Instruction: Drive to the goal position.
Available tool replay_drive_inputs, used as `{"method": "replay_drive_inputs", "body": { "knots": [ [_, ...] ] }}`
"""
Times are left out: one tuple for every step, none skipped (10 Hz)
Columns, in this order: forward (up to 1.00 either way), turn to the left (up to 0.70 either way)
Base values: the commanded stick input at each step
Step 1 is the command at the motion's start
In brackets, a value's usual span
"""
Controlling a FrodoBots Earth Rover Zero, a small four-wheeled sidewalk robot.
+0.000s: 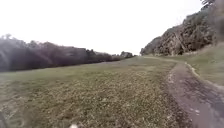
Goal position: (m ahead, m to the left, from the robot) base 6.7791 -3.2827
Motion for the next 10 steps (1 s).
{"method": "replay_drive_inputs", "body": {
  "knots": [
    [0.06,0.00],
    [0.06,0.00],
    [0.06,0.00],
    [0.06,0.00],
    [0.06,0.00],
    [0.06,0.00],
    [0.06,0.00],
    [0.06,0.00],
    [0.06,0.00],
    [0.06,0.00]
  ]
}}
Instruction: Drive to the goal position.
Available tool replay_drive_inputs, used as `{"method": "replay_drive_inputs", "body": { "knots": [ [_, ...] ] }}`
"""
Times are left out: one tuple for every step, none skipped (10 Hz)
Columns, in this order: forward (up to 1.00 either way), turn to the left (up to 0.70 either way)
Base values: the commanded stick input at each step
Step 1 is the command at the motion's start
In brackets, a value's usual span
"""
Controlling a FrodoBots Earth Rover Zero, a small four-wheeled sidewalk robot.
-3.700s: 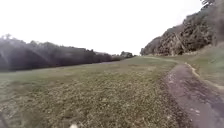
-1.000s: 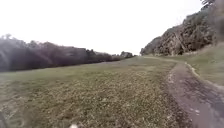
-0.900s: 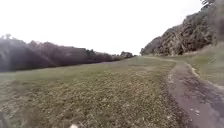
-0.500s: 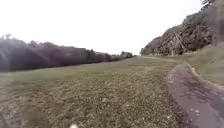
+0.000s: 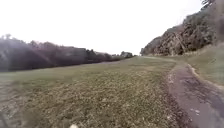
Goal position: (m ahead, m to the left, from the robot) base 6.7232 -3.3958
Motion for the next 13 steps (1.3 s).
{"method": "replay_drive_inputs", "body": {
  "knots": [
    [0.06,0.00],
    [0.06,0.00],
    [0.06,0.00],
    [0.06,0.00],
    [0.06,0.00],
    [0.06,0.00],
    [0.06,0.00],
    [0.06,0.00],
    [0.06,0.00],
    [0.06,0.00],
    [0.06,0.00],
    [0.06,0.00],
    [0.06,0.00]
  ]
}}
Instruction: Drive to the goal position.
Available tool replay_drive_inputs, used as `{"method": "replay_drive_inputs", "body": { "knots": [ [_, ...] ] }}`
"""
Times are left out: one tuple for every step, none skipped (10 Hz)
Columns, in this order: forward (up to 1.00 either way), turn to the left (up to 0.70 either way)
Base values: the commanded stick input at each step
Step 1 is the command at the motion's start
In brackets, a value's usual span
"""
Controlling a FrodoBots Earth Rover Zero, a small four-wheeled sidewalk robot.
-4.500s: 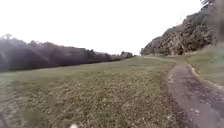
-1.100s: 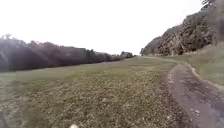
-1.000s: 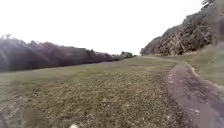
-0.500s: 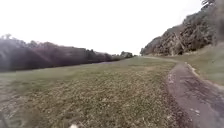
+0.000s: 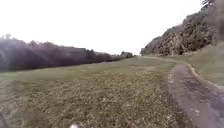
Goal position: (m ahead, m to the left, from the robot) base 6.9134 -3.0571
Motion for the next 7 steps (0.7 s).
{"method": "replay_drive_inputs", "body": {
  "knots": [
    [0.06,0.00],
    [0.06,0.00],
    [0.06,0.00],
    [0.06,0.00],
    [0.06,0.00],
    [0.06,0.00],
    [0.06,0.00]
  ]
}}
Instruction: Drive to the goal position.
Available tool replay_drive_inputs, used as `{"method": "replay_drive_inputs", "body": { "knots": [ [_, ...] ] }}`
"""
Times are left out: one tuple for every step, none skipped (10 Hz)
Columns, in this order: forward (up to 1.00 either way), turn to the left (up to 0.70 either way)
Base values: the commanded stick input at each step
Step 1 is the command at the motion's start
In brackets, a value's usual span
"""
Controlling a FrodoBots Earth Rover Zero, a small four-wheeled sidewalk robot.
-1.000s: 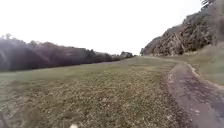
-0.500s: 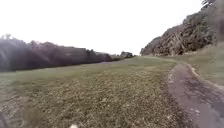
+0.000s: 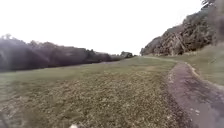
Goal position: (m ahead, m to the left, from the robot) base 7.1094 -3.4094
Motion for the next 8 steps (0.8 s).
{"method": "replay_drive_inputs", "body": {
  "knots": [
    [0.06,0.00],
    [0.06,0.00],
    [0.06,0.00],
    [0.06,0.00],
    [0.06,0.00],
    [0.06,0.00],
    [0.06,0.00],
    [0.06,0.00]
  ]
}}
